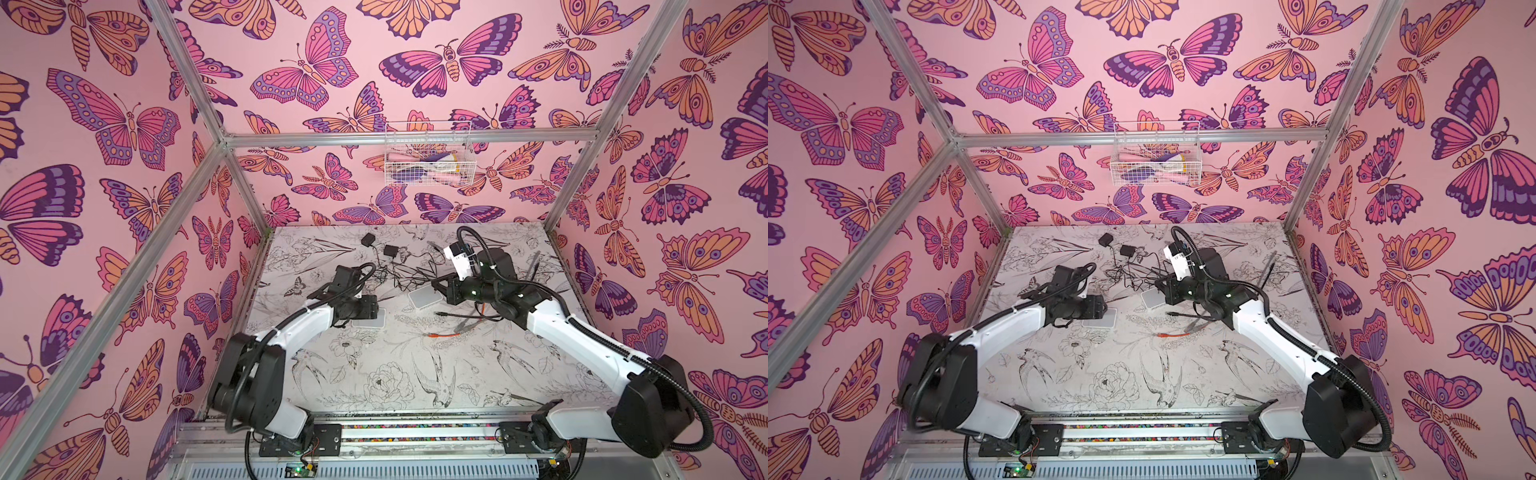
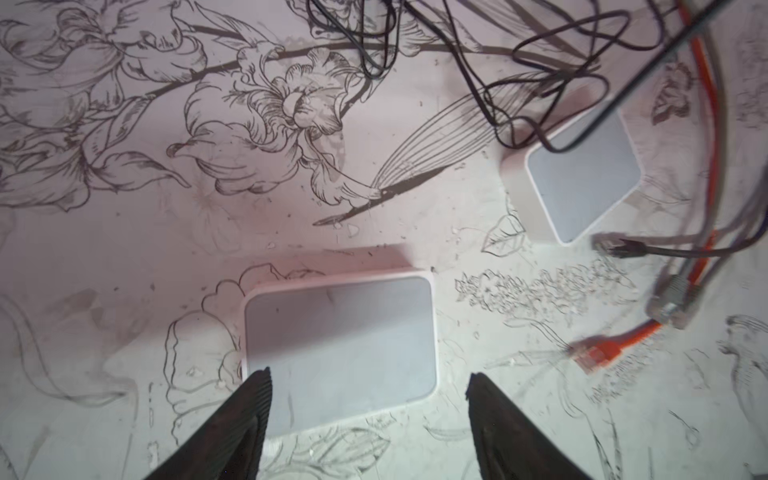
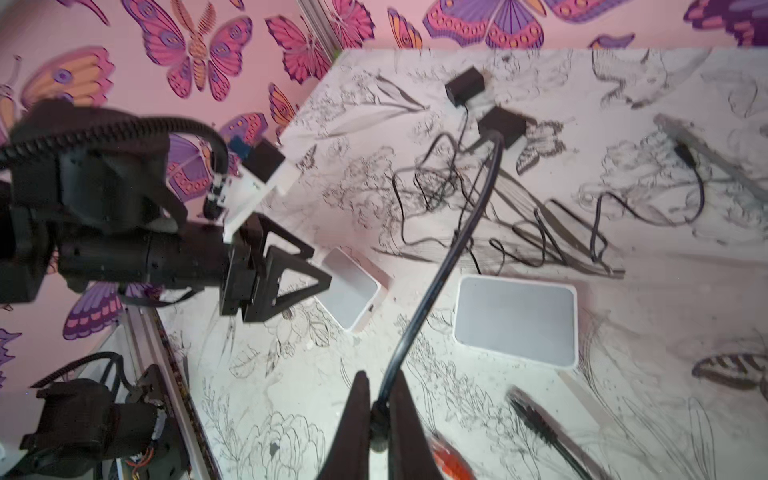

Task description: Insert the plug into the switch port

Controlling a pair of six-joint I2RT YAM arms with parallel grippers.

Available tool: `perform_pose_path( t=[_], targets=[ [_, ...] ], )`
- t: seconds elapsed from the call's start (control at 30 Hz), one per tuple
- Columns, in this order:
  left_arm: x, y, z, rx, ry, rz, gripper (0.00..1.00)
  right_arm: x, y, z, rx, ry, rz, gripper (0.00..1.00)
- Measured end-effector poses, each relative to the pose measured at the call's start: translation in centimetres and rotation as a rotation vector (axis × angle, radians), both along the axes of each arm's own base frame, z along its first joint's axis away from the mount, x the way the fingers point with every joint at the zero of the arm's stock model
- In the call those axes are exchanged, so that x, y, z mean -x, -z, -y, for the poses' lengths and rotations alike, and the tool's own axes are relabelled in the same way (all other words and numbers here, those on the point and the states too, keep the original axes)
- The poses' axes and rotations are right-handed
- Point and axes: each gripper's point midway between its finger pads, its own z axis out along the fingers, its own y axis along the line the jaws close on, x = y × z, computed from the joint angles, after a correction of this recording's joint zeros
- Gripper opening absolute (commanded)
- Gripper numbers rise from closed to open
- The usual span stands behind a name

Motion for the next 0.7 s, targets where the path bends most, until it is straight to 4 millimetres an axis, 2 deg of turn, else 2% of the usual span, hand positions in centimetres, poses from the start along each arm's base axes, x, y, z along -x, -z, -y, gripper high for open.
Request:
perform_pose_path(
  t=[0.13, 0.23, 0.33, 0.5, 0.7],
  targets=[
    [-2.4, -0.1, 0.8, -0.026, 0.031, 0.015, 0.76, 0.9, 2.3, 1.3, 0.04, 0.014, -0.039, 0.02],
    [-4.1, 0.0, 1.4, -0.038, 0.052, 0.02, 0.75, 1.1, 2.9, 1.8, 0.046, 0.021, -0.047, 0.02],
    [-5.2, 1.2, 1.9, -0.057, 0.065, -0.012, 0.75, 1.2, 3.2, 1.9, 0.048, 0.025, -0.052, 0.01],
    [-4.3, 4.1, 1.5, -0.092, 0.069, -0.108, 0.74, 1.4, 3.1, 2.1, 0.049, 0.022, -0.049, 0.01],
    [-2.6, 5.2, 1.1, -0.09, 0.063, -0.166, 0.71, 2.0, 2.5, 2.4, 0.04, 0.023, -0.031, 0.01]
  ],
)
